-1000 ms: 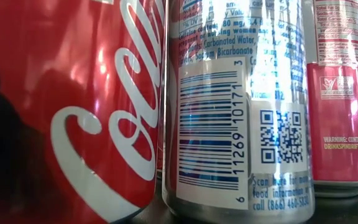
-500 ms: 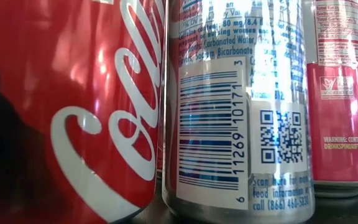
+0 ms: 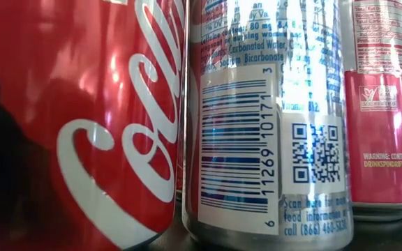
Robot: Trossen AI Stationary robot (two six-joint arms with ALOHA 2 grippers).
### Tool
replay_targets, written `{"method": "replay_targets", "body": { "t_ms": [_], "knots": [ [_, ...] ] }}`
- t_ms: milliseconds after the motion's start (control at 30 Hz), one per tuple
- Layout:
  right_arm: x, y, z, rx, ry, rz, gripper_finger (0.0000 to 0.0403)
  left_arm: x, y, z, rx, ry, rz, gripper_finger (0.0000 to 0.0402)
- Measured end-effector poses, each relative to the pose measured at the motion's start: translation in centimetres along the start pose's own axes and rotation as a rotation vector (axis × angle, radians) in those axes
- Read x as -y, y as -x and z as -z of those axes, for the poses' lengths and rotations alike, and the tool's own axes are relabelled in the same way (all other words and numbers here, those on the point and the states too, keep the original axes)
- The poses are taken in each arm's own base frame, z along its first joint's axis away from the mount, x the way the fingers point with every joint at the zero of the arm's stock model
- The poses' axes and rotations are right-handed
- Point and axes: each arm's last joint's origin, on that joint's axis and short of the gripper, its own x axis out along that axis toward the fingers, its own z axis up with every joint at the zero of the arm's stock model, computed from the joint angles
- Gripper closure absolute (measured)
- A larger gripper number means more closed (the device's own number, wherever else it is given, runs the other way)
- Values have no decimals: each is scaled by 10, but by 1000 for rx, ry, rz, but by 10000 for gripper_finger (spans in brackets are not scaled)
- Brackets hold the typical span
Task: Sort soda cans
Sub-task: Put the blue soda can into the left transparent bin
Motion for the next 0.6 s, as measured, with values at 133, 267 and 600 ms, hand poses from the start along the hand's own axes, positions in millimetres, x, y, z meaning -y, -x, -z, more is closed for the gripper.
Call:
{"method": "replay_targets", "body": {
  "t_ms": [133, 267, 600],
  "knots": [
    [5, -4, 18, -19, -46, 27, 57, 0, 0, 0, 0, 0, 0, 348],
    [10, -10, 29, -10, -67, 51, 57, 0, 0, 0, 2, 0, 0, 348],
    [12, -13, 34, -3, -67, 62, 57, 0, 0, 0, 4, 1, 1, 348]
  ]
}}
